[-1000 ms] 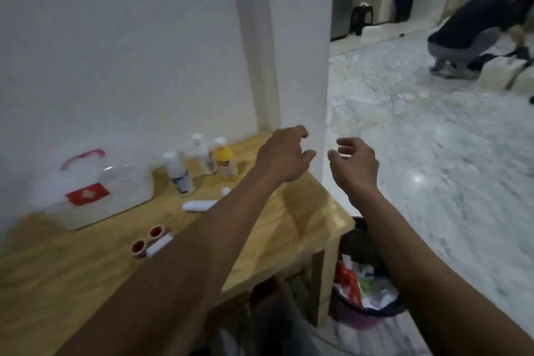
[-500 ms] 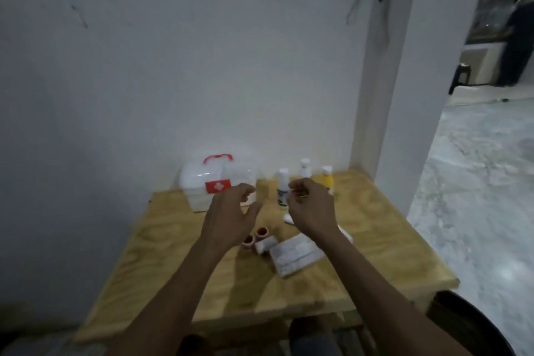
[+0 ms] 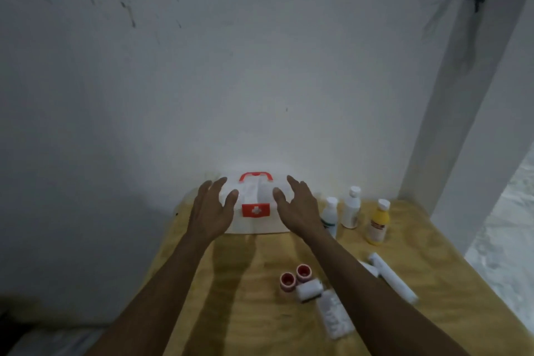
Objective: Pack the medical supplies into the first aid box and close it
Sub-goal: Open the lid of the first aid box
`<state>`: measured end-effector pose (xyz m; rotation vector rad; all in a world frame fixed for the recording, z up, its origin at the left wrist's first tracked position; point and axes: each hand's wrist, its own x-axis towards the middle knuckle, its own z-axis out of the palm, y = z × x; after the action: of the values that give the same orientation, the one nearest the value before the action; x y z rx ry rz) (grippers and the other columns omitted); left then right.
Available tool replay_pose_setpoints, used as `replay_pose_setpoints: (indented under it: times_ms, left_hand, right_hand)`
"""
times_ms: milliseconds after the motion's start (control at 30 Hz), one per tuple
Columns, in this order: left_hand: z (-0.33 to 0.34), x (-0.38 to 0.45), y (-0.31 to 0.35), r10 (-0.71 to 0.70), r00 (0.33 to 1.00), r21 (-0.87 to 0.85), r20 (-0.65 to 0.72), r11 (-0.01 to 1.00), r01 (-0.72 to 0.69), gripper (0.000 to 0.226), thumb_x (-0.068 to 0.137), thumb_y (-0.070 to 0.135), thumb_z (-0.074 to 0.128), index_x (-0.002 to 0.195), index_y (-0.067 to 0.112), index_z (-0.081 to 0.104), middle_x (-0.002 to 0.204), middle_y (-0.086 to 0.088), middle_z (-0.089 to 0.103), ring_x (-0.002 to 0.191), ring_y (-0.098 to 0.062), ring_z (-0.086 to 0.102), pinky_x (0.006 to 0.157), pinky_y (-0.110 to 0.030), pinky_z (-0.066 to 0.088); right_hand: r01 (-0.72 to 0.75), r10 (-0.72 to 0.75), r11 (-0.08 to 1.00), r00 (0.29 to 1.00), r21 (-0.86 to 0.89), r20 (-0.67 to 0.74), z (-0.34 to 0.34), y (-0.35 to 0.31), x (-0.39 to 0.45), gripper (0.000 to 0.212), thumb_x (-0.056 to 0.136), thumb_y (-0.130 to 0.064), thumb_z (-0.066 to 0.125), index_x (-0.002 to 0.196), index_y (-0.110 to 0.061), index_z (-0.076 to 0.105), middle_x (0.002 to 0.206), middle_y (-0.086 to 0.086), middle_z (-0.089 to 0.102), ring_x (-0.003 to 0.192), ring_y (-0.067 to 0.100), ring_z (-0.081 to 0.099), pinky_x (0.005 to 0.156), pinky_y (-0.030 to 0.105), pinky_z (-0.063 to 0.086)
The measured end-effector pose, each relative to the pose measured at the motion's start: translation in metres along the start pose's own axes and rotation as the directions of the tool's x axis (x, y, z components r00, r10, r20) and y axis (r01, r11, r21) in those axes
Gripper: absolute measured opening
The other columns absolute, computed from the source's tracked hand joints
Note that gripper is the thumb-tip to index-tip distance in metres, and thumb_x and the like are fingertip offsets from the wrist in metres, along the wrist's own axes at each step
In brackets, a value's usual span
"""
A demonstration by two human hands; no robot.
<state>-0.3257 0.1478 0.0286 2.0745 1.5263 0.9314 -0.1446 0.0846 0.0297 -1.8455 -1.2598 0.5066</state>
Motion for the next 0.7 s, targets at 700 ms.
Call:
replay_pose_setpoints:
  times_ms: [700]
  left_hand:
    - [-0.005,-0.040,-0.004,-0.055,0.994,0.046,0.099,0.998,0.051,0.061,0.096,0.055,0.036,0.150,0.027,0.031,0.161,-0.004,0.023,0.148,-0.027,0.020,0.118,-0.047,0.019]
  right_hand:
    - [-0.076,0.113,0.985,0.962,0.154,-0.249,0.011,-0.018,-0.063,0.056,0.098,-0.035,0.051,0.148,-0.020,0.032,0.159,0.007,0.022,0.147,0.025,0.021,0.115,0.037,0.026]
